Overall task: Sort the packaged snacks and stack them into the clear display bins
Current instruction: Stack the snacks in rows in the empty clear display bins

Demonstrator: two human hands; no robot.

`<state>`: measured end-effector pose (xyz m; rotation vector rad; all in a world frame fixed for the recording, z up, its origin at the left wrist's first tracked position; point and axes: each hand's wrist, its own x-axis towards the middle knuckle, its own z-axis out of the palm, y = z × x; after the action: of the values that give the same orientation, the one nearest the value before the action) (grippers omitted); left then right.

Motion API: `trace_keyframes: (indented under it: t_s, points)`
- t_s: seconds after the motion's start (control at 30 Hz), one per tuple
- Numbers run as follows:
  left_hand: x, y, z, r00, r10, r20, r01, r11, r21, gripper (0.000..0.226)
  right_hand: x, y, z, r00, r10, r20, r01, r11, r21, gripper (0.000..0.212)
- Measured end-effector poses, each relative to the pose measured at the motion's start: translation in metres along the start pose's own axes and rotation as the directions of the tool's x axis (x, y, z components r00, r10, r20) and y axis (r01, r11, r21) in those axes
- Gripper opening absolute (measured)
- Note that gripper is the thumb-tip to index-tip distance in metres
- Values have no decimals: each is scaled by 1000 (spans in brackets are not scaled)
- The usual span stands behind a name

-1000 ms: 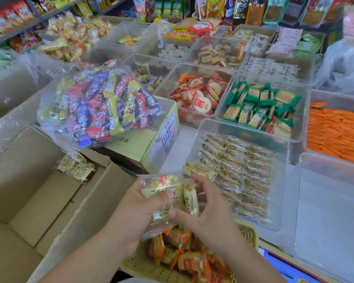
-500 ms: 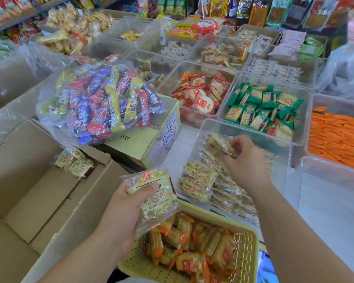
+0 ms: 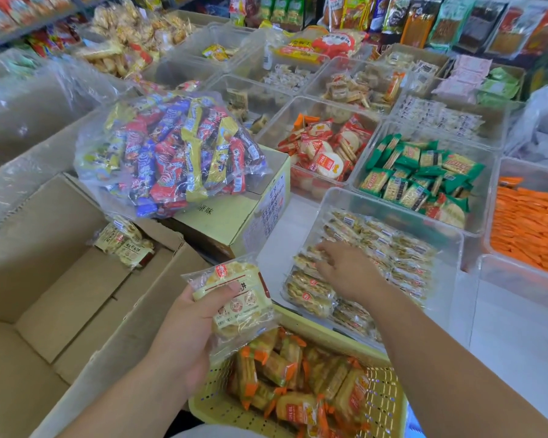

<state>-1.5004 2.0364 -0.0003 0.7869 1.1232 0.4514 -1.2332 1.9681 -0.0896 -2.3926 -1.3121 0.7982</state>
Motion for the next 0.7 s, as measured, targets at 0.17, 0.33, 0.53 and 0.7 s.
trace_keyframes:
  t_s: [0.17, 0.33, 0.53, 0.7]
  points:
    - [0, 1, 2, 1000, -4, 20, 4, 999, -34, 54, 2, -7, -3, 998, 0, 63, 11, 986, -167, 44]
    - [-2, 2, 2, 998, -13, 61, 19, 996, -87, 57, -1, -14, -2, 991, 35, 127, 11, 939, -342, 48]
    - [0, 5, -3, 992, -61, 108, 80, 981, -176, 57, -42, -43, -6, 985, -82, -151, 73, 995, -62, 63]
    - [3, 2, -1, 987, 117, 109, -115, 993, -28, 49, -104, -96, -3, 953, -88, -291, 234, 825, 514, 60]
